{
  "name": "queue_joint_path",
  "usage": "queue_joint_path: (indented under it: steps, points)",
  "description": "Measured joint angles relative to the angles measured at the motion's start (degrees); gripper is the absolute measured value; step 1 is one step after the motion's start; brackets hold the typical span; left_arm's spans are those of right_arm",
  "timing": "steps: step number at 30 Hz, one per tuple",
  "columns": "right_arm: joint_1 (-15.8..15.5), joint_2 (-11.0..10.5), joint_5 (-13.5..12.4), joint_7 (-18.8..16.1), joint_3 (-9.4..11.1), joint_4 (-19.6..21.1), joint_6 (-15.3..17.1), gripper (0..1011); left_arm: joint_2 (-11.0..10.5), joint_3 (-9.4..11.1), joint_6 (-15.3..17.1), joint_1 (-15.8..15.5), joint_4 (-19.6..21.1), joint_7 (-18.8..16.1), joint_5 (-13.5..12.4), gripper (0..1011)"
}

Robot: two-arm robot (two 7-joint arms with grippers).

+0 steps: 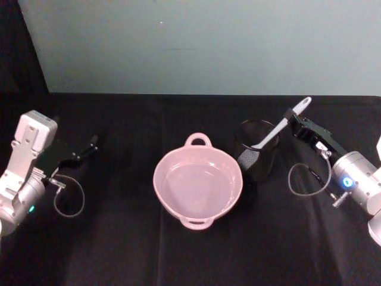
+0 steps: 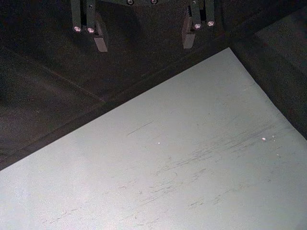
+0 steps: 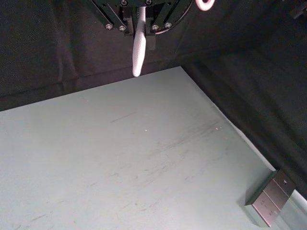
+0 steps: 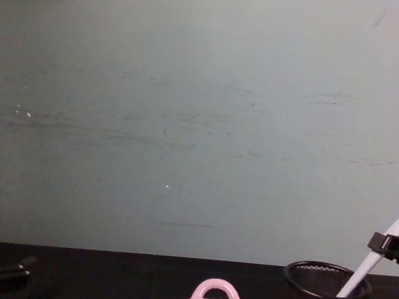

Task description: Use the one hand to pick up the spoon and stir the clear water in the bowl.

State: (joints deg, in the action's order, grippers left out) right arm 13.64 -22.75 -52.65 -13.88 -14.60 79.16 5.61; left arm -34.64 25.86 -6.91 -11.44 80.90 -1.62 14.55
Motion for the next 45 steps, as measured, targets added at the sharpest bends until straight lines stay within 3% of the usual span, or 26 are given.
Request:
queue_joint_path:
  steps: [3,12,16,22,34,40,45]
  points:
    - [0.0,0.0,0.0,-0.01,0.0,0.01,0.0,112,0.0,0.0,0.0,0.0,0.0,0.0,0.0,1011]
    - [-0.06,-0.04,0.1,0.0,0.0,0.14,-0.1,112,0.0,0.0,0.0,0.0,0.0,0.0,0.0,1011]
    - [-0.69,-0.93,1.72,-0.24,0.02,2.51,-1.41,112,0.0,0.0,0.0,0.0,0.0,0.0,0.0,1011]
    - [-1.33,-4.05,6.7,-1.56,-0.2,8.07,-3.28,112,0.0,0.0,0.0,0.0,0.0,0.0,0.0,1011]
    - [0.01,-13.18,16.31,-8.1,-1.28,18.9,-1.79,112,0.0,0.0,0.0,0.0,0.0,0.0,0.0,1011]
    - [3.01,-15.34,17.86,-10.8,-1.74,21.67,1.49,112,0.0,0.0,0.0,0.0,0.0,0.0,0.0,1011]
    - [5.62,-15.46,17.43,-12.17,-2.79,22.74,4.33,112,0.0,0.0,0.0,0.01,0.0,0.0,0.0,1011]
